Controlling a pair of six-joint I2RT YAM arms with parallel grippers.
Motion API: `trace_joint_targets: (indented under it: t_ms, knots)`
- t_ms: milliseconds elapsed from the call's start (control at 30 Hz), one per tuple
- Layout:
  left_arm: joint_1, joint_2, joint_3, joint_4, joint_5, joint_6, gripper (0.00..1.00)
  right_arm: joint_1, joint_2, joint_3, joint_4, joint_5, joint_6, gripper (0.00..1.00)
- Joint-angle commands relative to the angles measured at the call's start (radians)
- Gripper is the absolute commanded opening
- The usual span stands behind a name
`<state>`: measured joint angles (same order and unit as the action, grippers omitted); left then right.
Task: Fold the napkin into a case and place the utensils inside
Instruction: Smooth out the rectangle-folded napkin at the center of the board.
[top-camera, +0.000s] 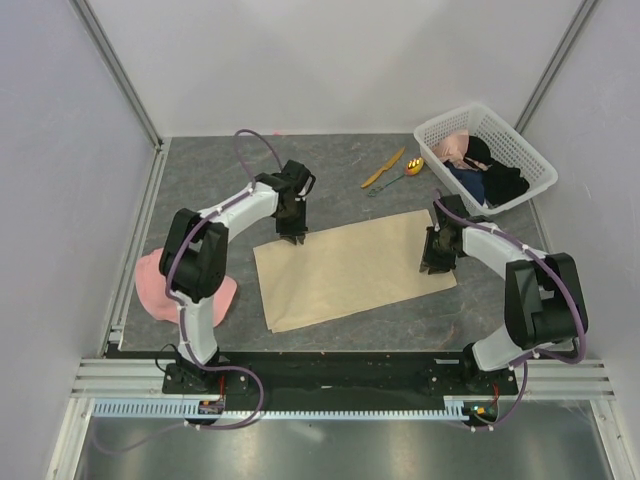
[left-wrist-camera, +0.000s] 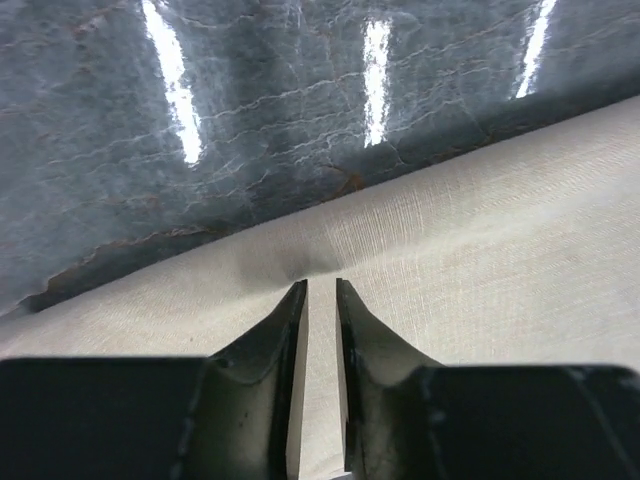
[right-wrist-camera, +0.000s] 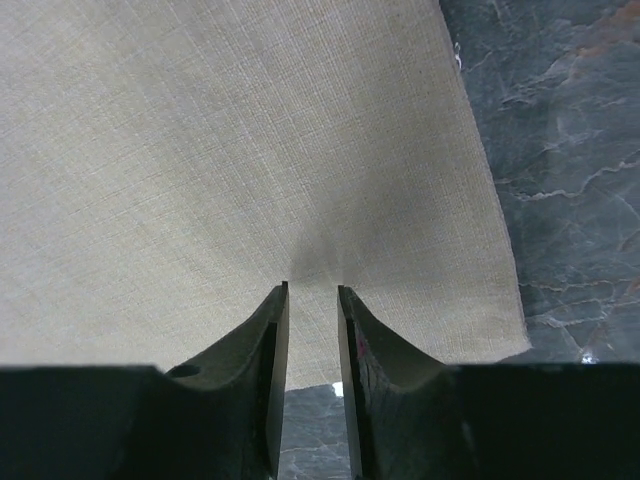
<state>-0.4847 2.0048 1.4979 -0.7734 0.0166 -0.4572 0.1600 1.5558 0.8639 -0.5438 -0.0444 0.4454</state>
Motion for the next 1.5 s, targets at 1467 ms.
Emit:
trace_joint_targets:
  t_ms: [1467]
  knots:
    - [-0.124, -0.833, -0.915, 0.014, -0.069, -0.672, 0.31, 0.329, -0.169, 0.112, -0.076, -0.003, 0.078, 0.48]
